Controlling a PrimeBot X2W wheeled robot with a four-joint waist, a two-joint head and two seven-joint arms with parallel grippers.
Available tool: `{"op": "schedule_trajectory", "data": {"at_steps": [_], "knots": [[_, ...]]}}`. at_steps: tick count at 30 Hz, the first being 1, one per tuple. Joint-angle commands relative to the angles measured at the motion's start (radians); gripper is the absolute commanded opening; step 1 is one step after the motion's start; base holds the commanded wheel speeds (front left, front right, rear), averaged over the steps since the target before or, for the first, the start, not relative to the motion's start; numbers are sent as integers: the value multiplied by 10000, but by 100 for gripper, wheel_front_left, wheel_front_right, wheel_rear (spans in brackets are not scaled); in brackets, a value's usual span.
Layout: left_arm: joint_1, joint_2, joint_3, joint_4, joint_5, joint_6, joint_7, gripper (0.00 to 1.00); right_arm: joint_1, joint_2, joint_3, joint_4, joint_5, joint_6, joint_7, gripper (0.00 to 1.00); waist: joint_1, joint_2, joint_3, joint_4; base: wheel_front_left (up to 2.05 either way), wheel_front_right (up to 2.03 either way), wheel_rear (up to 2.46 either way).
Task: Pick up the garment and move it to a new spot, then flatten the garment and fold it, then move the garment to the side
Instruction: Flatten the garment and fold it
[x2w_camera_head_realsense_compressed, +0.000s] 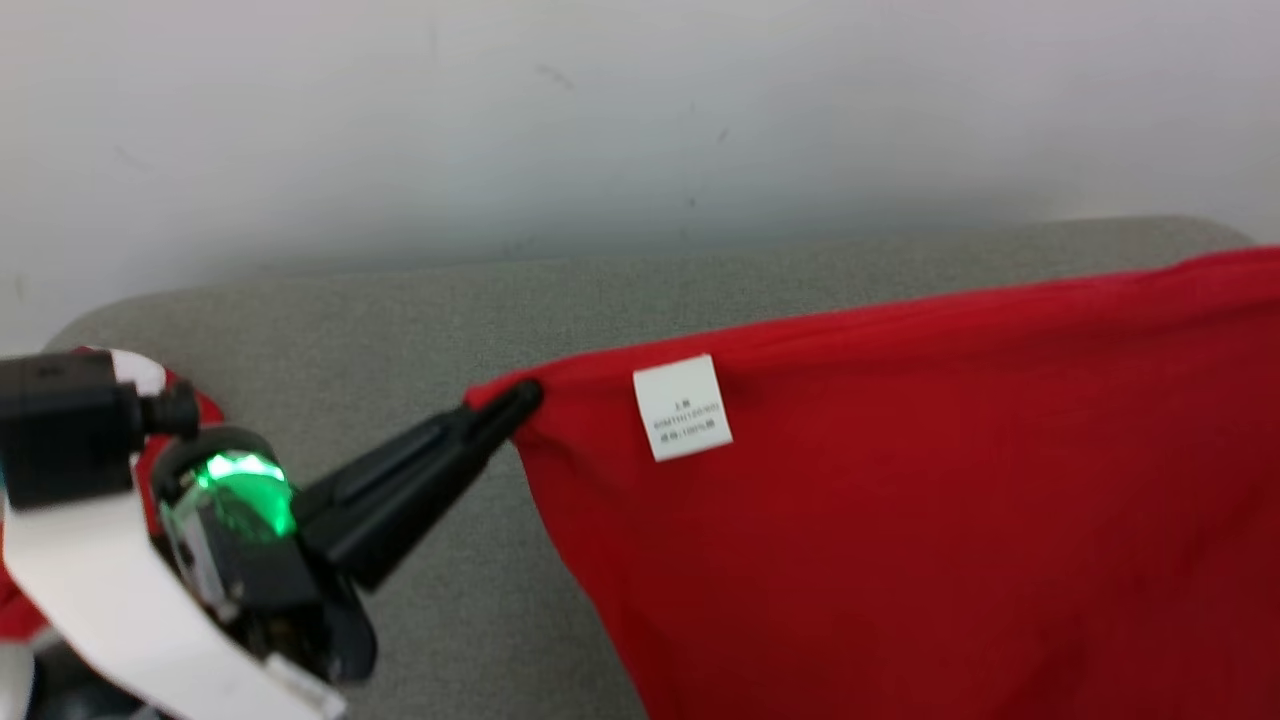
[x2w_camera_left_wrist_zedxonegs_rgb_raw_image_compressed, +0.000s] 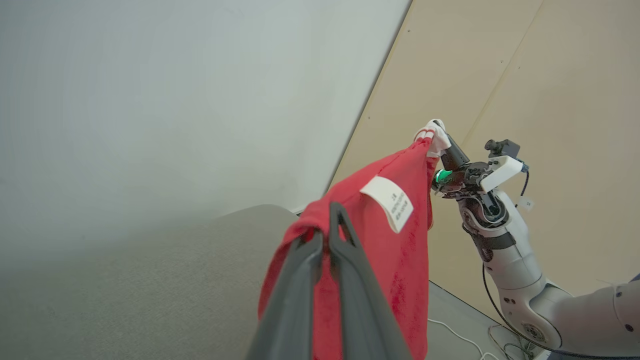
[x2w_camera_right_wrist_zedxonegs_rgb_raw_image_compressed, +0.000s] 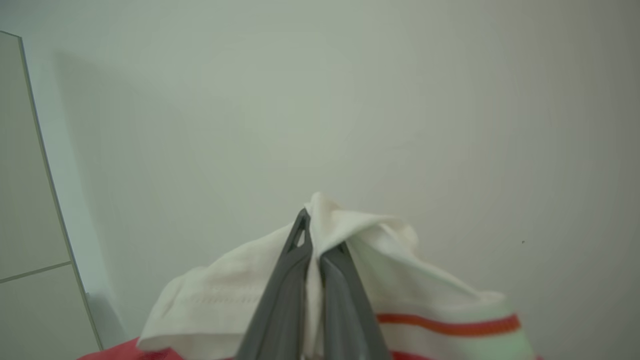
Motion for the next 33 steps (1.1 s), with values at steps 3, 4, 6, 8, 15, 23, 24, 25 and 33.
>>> {"op": "schedule_trajectory", "data": {"at_steps": [3,4,6,8,15,23,24,25,33], "knots": [[-1926,-31,-178,1403,459,-28,237,0,-2052,785,416,1215,-644,1,881,0,0,-1,1355,71,0,0,0],[-2509,-109,-190,1872,544,38,282,0,-2658,1012,549,1642,-979,1,1180,0,0,-1,1632,60,0,0,0],[-3824,-163,-317,2713,882,-27,361,0,-4100,1514,764,2470,-1655,2,1722,0,0,-1,2242,67,0,0,0],[-5199,-237,-538,3693,1328,-88,471,0,-5679,2113,947,3345,-2424,2,2290,0,0,-1,2909,52,0,0,0],[-10080,-899,-1465,7342,3388,-487,-175,0,-10878,3939,618,6129,-5185,2,2796,0,0,-1,4956,-11,0,0,0],[-13753,-1705,-2151,10966,5694,-709,-2973,0,-14071,4800,-60,7758,-7292,3,1790,0,0,-1,6183,67,0,0,0],[-14052,-1873,-2256,11447,5894,-742,-3355,0,-14293,4857,-58,7877,-7424,3,1661,0,0,-1,6297,65,0,0,0],[-14246,-2007,-2350,11845,5961,-758,-3763,0,-14395,4939,-90,7960,-7402,3,1532,0,0,-1,6382,66,0,0,0],[-12599,-2082,-3831,12743,5496,-906,-6069,0,-11110,4725,529,6982,-5973,3,1286,0,0,-1,5928,81,0,0,0]]}}
